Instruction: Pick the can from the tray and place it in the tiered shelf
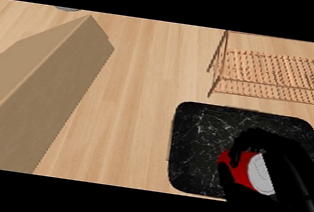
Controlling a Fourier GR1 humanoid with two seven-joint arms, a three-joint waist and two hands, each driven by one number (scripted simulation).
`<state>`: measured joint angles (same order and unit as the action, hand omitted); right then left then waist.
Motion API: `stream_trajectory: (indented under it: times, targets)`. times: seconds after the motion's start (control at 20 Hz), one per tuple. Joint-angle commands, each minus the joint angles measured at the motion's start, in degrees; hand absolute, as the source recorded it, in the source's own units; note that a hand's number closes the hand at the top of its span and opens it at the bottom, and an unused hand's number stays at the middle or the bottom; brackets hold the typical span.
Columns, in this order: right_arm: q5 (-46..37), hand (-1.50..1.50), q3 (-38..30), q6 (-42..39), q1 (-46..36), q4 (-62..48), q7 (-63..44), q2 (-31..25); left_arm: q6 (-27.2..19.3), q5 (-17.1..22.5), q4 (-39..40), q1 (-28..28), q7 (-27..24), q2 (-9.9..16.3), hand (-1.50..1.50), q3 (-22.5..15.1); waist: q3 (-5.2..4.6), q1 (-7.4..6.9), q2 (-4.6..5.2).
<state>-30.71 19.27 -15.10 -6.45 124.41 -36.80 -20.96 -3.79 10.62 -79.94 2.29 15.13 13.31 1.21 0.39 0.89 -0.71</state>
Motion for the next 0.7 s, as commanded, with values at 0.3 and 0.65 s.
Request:
stream_trajectory:
  times: [0.3,0.65]
  targets:
    - [9.9,1.50,-16.2,-8.9,-17.8,15.5,-23.7,-1.8,1.4,0.8,1.0,1.1,3.7,0.8,0.00,0.5,-0.55,-0.69,0.48]
    - [23.8,1.50,-32.6,-11.5,-33.3,4.2,-27.2,-10.7,0.8,-0.7,1.5,-0.4,2.0,-1.0,0.00,-0.5,-0.54,-0.62,0.41]
